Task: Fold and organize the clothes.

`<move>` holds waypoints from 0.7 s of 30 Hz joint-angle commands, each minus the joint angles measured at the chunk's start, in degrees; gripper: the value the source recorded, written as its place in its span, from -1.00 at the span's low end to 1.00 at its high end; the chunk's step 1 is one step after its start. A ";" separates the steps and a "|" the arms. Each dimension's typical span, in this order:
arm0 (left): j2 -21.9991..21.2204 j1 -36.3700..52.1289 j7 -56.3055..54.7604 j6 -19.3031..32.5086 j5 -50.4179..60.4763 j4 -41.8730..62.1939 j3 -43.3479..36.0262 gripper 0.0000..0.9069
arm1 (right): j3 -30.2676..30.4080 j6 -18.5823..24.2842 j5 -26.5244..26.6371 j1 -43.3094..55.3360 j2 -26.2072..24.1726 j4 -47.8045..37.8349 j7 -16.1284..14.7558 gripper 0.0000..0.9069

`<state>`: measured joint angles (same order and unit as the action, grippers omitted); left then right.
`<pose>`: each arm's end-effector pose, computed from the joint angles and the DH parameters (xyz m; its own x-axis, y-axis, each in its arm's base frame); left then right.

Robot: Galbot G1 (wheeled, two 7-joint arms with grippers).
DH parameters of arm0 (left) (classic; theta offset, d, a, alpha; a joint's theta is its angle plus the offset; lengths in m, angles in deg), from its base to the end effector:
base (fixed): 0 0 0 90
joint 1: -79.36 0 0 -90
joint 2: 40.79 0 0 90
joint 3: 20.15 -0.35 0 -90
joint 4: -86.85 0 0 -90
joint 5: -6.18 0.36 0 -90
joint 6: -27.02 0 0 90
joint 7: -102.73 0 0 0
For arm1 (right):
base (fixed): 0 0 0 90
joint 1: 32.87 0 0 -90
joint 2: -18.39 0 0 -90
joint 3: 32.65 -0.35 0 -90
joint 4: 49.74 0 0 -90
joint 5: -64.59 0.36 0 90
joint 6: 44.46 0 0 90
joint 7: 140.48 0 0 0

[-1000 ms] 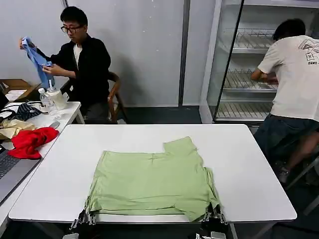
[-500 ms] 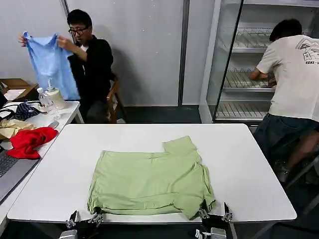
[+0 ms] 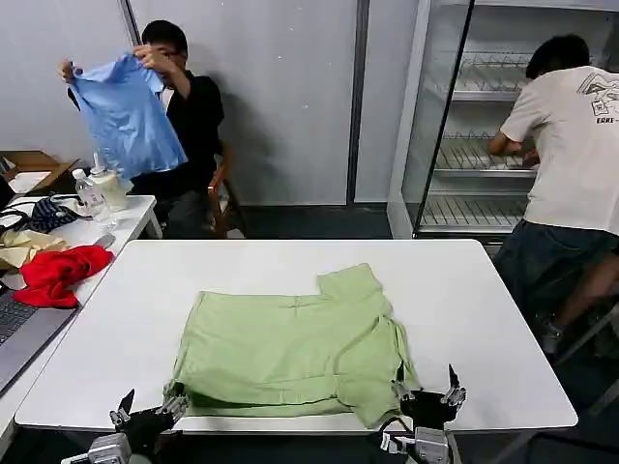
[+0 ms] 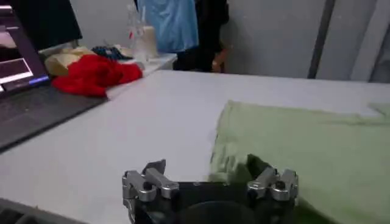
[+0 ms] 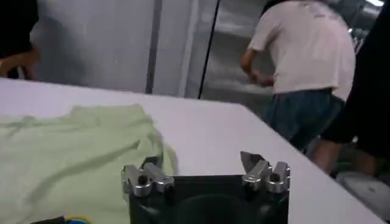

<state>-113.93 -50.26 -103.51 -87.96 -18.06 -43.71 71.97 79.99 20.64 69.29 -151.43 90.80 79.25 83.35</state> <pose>0.1417 0.0433 -0.2575 -0.8628 -0.2336 0.4483 -0.2475 0.9685 0.0283 0.1550 0.0654 -0.2554 -0.9287 0.2757 0.2480 0.2265 0.9512 -0.2095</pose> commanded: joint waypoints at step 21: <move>5.99 14.20 1.45 -1.79 -3.44 6.10 0.48 1.00 | -3.67 -3.46 5.54 20.48 -1.85 -9.46 -5.62 1.00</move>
<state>-110.69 -42.77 -102.69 -88.94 -20.31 -41.30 72.74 76.87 18.61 72.32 -139.89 89.29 74.24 78.86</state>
